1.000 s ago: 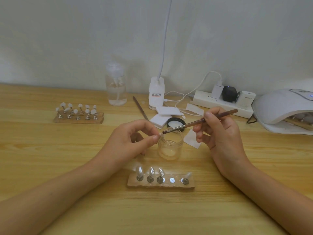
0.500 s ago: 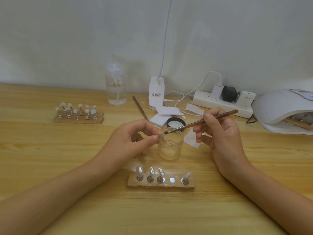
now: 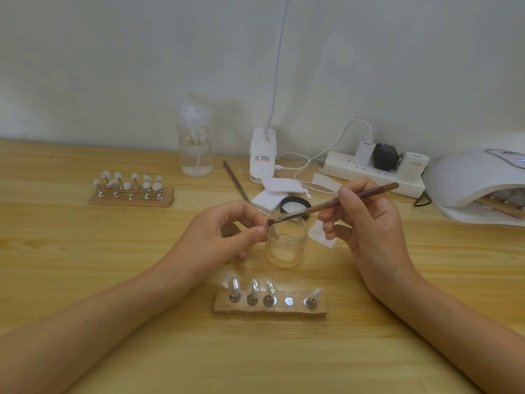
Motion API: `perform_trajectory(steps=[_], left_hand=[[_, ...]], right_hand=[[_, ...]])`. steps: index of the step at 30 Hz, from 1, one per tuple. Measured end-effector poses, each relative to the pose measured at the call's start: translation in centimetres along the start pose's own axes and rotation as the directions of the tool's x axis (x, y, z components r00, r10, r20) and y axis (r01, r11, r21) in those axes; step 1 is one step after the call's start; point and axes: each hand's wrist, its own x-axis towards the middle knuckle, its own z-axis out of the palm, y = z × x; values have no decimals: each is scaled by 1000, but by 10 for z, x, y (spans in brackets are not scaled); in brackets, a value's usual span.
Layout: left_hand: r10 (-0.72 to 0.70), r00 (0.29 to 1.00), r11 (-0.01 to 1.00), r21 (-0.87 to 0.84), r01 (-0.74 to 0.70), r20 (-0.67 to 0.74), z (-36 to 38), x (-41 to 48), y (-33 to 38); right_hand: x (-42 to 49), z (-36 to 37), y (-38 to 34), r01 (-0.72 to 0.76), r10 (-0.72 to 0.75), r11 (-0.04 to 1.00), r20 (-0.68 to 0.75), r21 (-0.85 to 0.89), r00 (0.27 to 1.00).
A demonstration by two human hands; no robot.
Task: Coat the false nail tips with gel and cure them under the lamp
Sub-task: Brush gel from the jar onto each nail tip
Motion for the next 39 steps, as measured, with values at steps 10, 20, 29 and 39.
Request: perform_trajectory(steps=[10,20,29,39], left_hand=[[4,1000,1000,9,-4,8,0,0,1],[8,1000,1000,26,-9,5,0,1,1],[8,1000,1000,17,-8,0,0,0,1],[7,1000,1000,14,-7,7,0,0,0]], right_hand=[[0,0,-1,3,-3,1000,2,9,1000],[1,-3,0,11,-12,1000,-82,-7,997],[1,-3,1,-22,17,997,-79,-70,997],[0,-2,1,-20,16,998,-55,-64,998]])
